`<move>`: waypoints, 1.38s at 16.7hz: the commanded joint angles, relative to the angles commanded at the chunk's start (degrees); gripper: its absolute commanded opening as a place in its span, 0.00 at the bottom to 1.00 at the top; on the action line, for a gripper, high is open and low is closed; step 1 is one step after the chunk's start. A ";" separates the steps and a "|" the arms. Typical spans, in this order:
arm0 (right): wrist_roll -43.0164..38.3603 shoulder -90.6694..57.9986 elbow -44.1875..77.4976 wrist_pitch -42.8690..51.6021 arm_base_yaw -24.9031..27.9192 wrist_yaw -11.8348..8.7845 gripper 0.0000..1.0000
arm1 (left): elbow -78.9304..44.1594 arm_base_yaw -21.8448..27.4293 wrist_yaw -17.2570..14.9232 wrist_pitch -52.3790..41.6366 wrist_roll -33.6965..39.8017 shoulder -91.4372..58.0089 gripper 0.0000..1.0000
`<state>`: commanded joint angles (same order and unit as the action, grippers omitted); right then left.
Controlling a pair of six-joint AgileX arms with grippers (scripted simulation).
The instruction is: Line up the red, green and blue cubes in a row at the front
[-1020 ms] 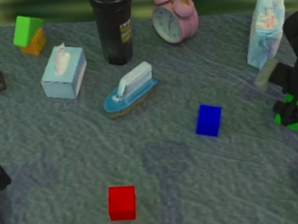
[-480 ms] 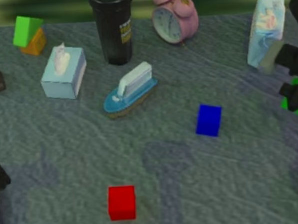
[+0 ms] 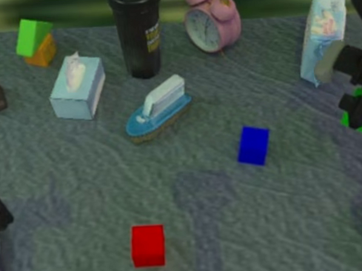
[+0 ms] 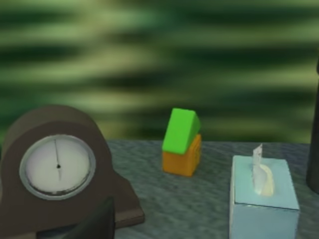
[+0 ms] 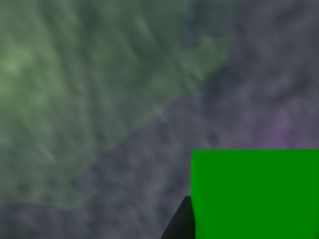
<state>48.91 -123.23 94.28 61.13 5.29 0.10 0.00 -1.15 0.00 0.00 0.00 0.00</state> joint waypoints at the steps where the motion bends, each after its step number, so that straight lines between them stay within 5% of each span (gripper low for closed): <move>1: -0.27 0.17 -0.12 0.03 1.31 -0.01 0.00 | 0.00 0.00 0.00 0.00 0.00 0.00 1.00; 15: -12.34 7.37 -6.98 0.68 45.50 -0.32 0.00 | 0.00 0.00 0.00 0.00 0.00 0.00 1.00; 23: -13.38 7.96 -7.52 0.38 48.30 -0.28 0.00 | 0.00 0.00 0.00 0.00 0.00 0.00 1.00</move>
<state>35.53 -115.27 86.76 61.50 53.59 -0.19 0.00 -1.15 0.00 0.00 0.00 0.00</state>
